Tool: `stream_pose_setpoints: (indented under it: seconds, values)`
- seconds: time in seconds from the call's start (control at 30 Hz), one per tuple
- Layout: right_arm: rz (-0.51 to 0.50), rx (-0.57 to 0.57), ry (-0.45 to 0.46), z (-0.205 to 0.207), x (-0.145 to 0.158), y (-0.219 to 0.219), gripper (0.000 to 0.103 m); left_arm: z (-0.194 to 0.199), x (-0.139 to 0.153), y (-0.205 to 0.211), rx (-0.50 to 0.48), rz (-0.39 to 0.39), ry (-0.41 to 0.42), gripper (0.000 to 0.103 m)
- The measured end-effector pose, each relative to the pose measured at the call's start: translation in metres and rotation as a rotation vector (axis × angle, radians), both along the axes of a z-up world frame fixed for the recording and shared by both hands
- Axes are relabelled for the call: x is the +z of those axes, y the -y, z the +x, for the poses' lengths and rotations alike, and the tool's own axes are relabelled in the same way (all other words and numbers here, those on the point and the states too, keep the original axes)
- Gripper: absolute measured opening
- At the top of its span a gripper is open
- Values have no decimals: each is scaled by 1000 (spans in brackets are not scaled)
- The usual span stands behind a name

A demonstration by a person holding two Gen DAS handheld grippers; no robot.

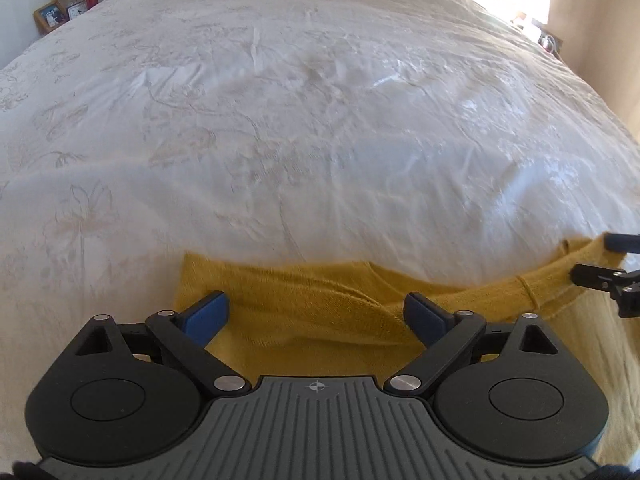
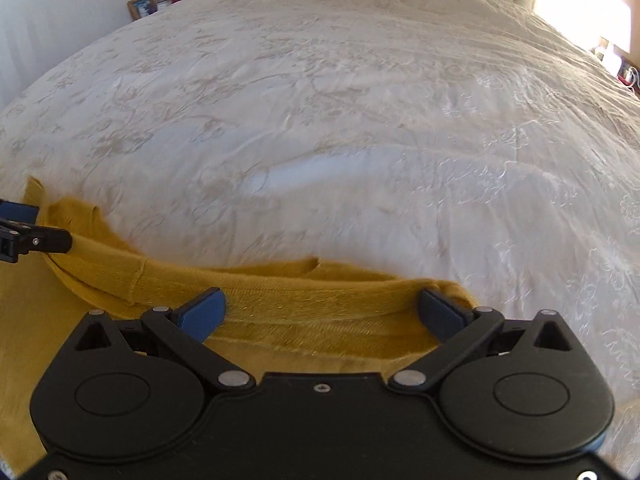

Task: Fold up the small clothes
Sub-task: 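Lay the folded hem down and open both grippers, then pinch the folded sweater edge with the right gripper and tuck it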

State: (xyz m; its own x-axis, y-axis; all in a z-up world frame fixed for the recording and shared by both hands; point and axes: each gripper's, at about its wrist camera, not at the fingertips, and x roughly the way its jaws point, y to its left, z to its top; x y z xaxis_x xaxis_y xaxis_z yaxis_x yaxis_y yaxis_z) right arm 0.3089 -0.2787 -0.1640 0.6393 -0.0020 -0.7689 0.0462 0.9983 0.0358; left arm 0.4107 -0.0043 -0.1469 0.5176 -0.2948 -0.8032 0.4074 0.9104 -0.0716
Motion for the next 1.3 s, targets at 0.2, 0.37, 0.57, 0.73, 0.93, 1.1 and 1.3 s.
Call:
stream_pose_setpoints:
  seconds: [0.2,0.37,0.57,0.73,0.93,1.1,1.3]
  values:
    - [35,-65,69,-4,23,15,103,19,26,-12,74,-39,62,95]
    - [53,-39,42,-31,18,3,103,-15,29,-9,10,-54,47,95]
    - [-13,20,-141,-88,-17,-17,103,-89,-9,-7,-118,40,-97,95]
    - [0,-4,-189,-140,-20,-18,103,-149,-21,-18,-210,128,-100,96]
    - [111,-134,-197,-165,-8,7,103,-164,-18,-48,-138,82,-175,96]
    - [303,-220,-83,-171,10,38,92,-160,4,-71,-34,-37,-145,96]
    - [326,-233,-115,-158,4,55,50,-147,1,-89,52,-120,-179,96]
